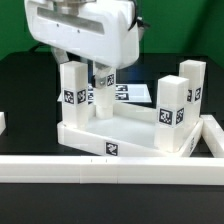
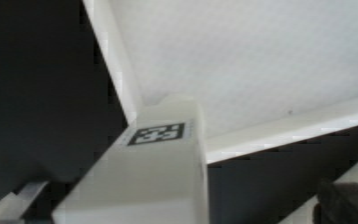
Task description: Assemble desk
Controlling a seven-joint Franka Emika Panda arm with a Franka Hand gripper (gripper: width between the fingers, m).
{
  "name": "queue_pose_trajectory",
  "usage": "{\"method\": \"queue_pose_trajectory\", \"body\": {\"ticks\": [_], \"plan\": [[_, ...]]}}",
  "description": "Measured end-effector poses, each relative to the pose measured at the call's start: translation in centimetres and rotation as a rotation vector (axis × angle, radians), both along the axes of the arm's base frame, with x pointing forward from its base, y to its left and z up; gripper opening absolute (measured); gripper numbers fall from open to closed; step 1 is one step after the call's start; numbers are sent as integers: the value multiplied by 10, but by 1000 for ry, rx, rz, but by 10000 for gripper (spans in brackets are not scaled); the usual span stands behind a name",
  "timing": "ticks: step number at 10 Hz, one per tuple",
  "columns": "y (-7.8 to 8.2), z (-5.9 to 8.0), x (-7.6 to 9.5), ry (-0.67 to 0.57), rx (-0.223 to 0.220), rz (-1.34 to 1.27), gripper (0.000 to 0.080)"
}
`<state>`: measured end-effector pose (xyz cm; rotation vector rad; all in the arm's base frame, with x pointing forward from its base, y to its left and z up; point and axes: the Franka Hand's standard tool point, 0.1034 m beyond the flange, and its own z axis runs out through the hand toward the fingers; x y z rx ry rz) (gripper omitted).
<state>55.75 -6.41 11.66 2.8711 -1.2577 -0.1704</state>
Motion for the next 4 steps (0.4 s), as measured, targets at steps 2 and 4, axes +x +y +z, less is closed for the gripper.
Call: {"method": "queue_pose_trajectory", "body": {"ticks": [2,4], "plan": [[1,1,1,3,3,-3,649],[1,0,0,6,2,-3,649]]}}
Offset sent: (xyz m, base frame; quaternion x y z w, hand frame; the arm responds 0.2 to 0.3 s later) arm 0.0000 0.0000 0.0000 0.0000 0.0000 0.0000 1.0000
